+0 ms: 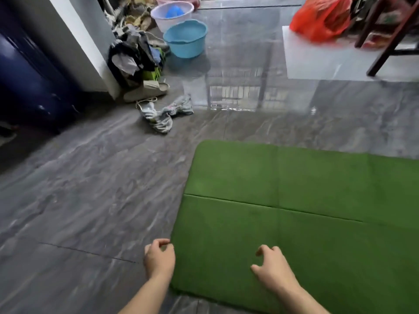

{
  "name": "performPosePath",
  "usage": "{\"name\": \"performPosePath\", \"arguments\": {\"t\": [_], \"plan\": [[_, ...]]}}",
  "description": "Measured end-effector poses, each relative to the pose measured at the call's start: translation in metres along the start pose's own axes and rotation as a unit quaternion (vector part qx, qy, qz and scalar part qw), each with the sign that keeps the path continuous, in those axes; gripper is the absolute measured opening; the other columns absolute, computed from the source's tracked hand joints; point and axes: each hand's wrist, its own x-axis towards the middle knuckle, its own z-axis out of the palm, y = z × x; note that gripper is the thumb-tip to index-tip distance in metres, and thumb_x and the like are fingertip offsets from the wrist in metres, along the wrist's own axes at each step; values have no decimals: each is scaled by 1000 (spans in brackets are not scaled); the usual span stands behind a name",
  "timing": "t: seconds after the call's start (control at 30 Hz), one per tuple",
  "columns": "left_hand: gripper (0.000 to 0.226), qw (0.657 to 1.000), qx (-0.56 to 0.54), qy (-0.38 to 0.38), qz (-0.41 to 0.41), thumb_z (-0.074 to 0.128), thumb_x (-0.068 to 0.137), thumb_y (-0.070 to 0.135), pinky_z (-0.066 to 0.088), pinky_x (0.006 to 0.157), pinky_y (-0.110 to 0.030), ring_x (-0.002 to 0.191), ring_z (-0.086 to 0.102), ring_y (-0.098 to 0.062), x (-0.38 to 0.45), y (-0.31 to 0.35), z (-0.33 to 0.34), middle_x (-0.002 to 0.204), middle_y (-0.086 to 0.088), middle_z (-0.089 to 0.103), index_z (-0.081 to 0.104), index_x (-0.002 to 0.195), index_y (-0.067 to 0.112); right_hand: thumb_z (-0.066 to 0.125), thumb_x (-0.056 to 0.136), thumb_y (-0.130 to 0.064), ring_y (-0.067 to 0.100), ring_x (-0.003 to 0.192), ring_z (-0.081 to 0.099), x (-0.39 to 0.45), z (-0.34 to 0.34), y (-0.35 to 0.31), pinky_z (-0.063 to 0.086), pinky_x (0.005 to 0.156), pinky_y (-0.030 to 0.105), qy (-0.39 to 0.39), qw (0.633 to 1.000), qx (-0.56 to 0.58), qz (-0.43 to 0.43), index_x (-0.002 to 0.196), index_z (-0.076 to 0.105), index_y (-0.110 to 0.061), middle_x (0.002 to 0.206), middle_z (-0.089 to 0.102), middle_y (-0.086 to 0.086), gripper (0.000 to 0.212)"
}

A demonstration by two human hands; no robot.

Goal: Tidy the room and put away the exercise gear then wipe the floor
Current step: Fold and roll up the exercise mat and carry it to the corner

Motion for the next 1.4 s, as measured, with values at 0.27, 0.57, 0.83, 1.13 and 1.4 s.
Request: {"name": "performPosePath", "arguments": {"t": [0.27,0.57,0.83,1.13,1.4], "plan": [[17,967,137,4,213,61,84,23,34,99,-38,119,39,-29,83,-5,123,127,-2,46,61,101,26,50,91,-26,20,128,36,116,64,54,46,95,34,110,987,-115,-28,137,35,-20,141,33,1,50],[50,958,216,-24,187,61,86,27,30,108,-44,130,34,-33,73,-56,107,141,-13,45,41,130,13,56,89,-34,20,146,17,106,74,74,36,110,44,0,993,-115,-33,151,19,-20,161,8,0,74],[52,927,319,-75,180,51,88,36,25,111,-42,127,48,-24,73,-31,91,136,-5,52,33,133,18,50,91,-36,23,119,54,98,39,69,46,99,37,-2,996,-62,-64,130,50,-17,131,51,4,44],[65,918,348,-127,141,55,88,37,26,111,-47,137,34,-31,65,-42,85,149,-10,35,25,142,16,50,89,-31,19,123,53,96,42,103,41,102,26,-53,995,-69,-48,137,48,-16,138,53,4,50],[60,933,323,-100,122,57,87,34,30,109,-47,134,34,-34,67,-60,81,146,-13,38,30,138,15,49,89,-40,23,146,25,94,54,95,24,118,33,-93,986,-124,-54,148,34,-13,161,15,8,67]]}}
